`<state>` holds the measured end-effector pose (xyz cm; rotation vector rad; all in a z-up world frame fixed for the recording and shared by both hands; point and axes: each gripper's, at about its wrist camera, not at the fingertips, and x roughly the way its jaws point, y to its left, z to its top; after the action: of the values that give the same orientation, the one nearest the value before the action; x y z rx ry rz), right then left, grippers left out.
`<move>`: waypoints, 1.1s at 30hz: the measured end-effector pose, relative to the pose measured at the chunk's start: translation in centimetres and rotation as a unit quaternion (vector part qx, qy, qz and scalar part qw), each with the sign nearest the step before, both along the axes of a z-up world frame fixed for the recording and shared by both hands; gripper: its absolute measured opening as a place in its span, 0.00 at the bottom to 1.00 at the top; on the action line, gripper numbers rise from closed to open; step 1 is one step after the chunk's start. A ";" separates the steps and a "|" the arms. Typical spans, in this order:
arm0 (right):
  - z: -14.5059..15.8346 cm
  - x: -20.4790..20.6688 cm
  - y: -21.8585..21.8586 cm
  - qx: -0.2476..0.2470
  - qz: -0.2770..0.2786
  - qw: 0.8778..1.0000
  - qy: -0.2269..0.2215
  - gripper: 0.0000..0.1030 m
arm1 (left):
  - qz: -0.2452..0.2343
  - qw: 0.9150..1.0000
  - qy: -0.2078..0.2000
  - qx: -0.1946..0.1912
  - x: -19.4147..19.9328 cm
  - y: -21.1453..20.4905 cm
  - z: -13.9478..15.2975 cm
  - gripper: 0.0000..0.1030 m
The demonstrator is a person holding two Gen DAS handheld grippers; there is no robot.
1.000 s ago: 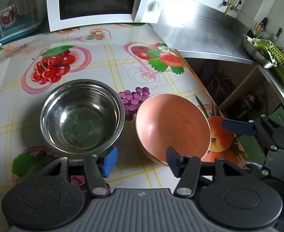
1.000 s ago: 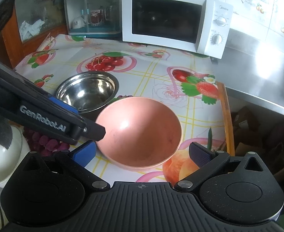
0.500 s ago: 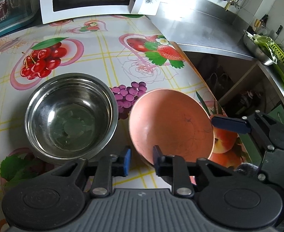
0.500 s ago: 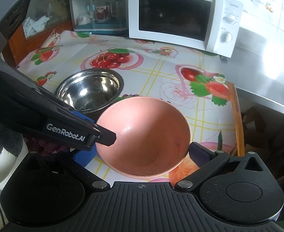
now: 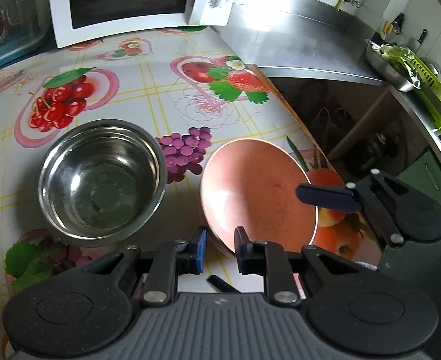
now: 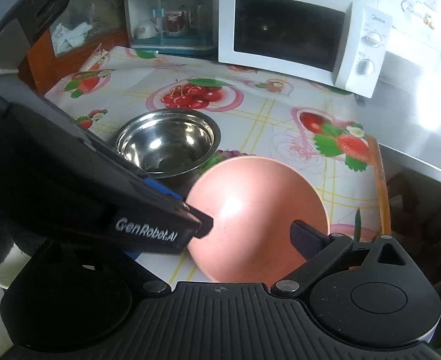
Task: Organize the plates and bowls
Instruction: 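Grasp the pink bowl rim with both grippers, then lift the pink bowl with both grippers and carry it toward the basin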
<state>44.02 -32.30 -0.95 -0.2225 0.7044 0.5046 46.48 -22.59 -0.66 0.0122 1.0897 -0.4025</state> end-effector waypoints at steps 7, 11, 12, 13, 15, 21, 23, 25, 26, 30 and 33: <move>0.3 0.0 -2.1 0.013 -0.026 1.000 0.000 0.95 | 0.009 1.000 0.004 0.001 0.6 1.1 -0.4 0.19; 0.7 0.8 -3.2 0.008 -0.044 0.999 -0.005 0.90 | 0.014 1.000 0.002 0.001 0.8 1.4 -0.3 0.23; 0.7 1.1 -3.3 0.008 -0.048 0.999 -0.006 0.89 | 0.015 1.000 0.003 0.001 0.9 1.5 -0.4 0.23; 0.7 1.4 -3.5 0.006 -0.054 0.998 -0.007 0.85 | 0.017 1.000 0.004 0.001 1.0 1.5 -0.5 0.23; 0.2 2.4 -3.5 0.001 -0.065 0.998 0.002 0.82 | 0.025 1.000 0.007 0.001 1.3 1.6 -0.8 0.23; -1.6 3.9 -3.0 -0.010 -0.075 0.997 0.025 0.66 | 0.029 0.999 0.016 -0.010 1.7 1.9 -1.2 0.24; -2.0 4.4 -3.0 -0.006 -0.080 0.996 0.036 0.61 | 0.028 0.999 0.017 -0.009 1.9 1.8 -1.4 0.24; -2.4 4.6 -2.9 -0.008 -0.080 0.996 0.045 0.55 | 0.027 0.999 0.020 -0.009 2.0 1.6 -1.7 0.23; -2.6 4.7 -2.7 -0.009 -0.079 0.996 0.049 0.54 | 0.026 0.999 0.022 -0.010 2.0 1.5 -1.9 0.23; -3.1 4.7 -2.5 -0.010 -0.077 0.995 0.061 0.37 | 0.023 0.999 0.023 -0.008 2.0 1.2 -2.1 0.15; -2.9 4.7 -2.6 -0.011 -0.082 0.995 0.061 0.30 | 0.024 0.999 0.023 -0.003 1.9 1.1 -2.1 0.14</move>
<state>48.69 -34.89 -3.87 -0.1545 0.8405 0.3551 48.43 -21.46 -2.77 -0.0282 1.1315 -0.3632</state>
